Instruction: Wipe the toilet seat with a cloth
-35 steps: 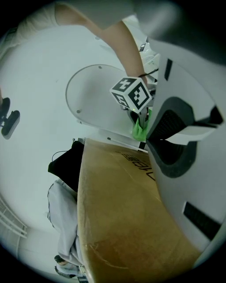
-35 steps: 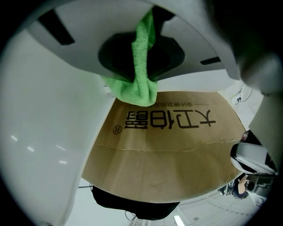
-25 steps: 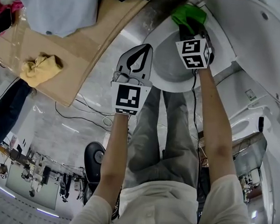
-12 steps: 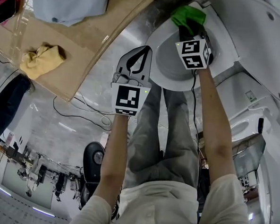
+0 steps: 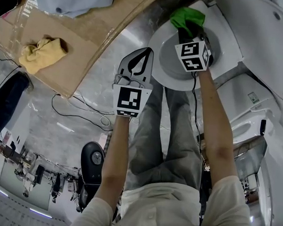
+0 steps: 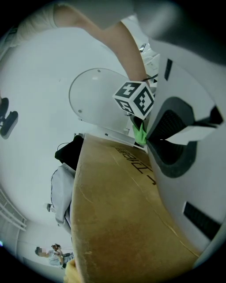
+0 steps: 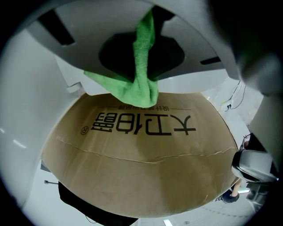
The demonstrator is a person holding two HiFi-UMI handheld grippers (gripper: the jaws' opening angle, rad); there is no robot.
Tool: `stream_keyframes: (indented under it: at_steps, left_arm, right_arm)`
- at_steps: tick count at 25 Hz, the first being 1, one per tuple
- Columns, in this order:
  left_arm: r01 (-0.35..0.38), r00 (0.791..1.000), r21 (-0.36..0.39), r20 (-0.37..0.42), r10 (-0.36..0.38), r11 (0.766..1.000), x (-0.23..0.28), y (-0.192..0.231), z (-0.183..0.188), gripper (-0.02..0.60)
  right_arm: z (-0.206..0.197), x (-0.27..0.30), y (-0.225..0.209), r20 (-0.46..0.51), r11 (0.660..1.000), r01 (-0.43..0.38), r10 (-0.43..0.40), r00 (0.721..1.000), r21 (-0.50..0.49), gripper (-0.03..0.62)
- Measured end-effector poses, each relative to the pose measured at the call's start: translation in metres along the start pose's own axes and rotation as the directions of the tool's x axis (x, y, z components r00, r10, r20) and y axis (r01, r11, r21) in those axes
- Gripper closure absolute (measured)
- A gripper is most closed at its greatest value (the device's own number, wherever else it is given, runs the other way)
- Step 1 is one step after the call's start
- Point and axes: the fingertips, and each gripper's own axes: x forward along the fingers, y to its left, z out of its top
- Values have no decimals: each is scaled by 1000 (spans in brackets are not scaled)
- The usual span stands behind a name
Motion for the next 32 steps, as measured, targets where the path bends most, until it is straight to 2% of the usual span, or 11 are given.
stream_keyframes:
  at_steps: [32]
  left_arm:
    - [-56, 998, -43, -9, 56, 997, -41, 11, -41, 569]
  right_arm:
    - [-1, -5, 88, -11, 987, -111, 111, 994, -118, 551]
